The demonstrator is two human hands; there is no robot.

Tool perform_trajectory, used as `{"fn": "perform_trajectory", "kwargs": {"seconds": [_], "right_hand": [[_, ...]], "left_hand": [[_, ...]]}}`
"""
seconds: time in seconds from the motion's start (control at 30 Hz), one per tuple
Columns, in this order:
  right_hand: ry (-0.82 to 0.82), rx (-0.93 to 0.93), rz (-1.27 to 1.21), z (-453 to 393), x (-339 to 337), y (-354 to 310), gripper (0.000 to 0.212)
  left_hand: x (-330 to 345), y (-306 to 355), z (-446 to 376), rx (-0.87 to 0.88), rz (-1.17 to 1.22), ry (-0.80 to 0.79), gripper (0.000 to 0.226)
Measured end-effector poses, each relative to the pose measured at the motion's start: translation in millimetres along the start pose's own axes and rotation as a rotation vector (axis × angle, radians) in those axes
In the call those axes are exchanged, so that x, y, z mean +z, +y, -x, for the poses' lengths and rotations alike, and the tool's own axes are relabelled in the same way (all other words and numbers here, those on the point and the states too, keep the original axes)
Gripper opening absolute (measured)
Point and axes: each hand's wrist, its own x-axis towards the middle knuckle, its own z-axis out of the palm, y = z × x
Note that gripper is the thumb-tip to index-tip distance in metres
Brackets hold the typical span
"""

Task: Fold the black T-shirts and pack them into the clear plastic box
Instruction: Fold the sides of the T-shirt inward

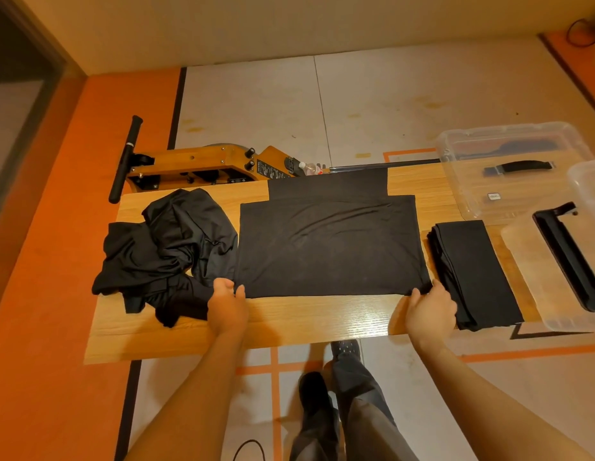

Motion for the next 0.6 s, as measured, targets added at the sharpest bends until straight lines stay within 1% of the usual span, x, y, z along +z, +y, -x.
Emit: {"fn": "perform_trajectory", "kwargs": {"seconds": [0.07, 0.13, 0.2, 0.3, 0.47, 0.6], "right_hand": [[0.011, 0.087, -0.085, -6, -4, -7, 0.038], [-0.008, 0.133, -0.136, -12, -6, -11, 0.032], [-0.036, 0.138, -0.136, -19, -6, -11, 0.028], [-0.039, 0.144, -0.152, -24, -4, -11, 0.024], [-0.039, 0.201, -0.235, -20, -8, -18, 0.027], [-0.044, 0.145, -0.317, -12, -15, -19, 0.025]], "left_hand": [[1, -1, -2, -0.001, -0.014, 0.004, 0.013], [0, -2, -4, 0.005, -0.017, 0.015, 0.009], [-1, -1, -7, 0.006, -0.01, 0.025, 0.006], [-3, 2, -11, -0.011, 0.014, 0.041, 0.008], [-6, 4, -12, -0.014, 0.036, 0.052, 0.009], [-9, 3, -11, -0.028, 0.034, 0.05, 0.009]]}}
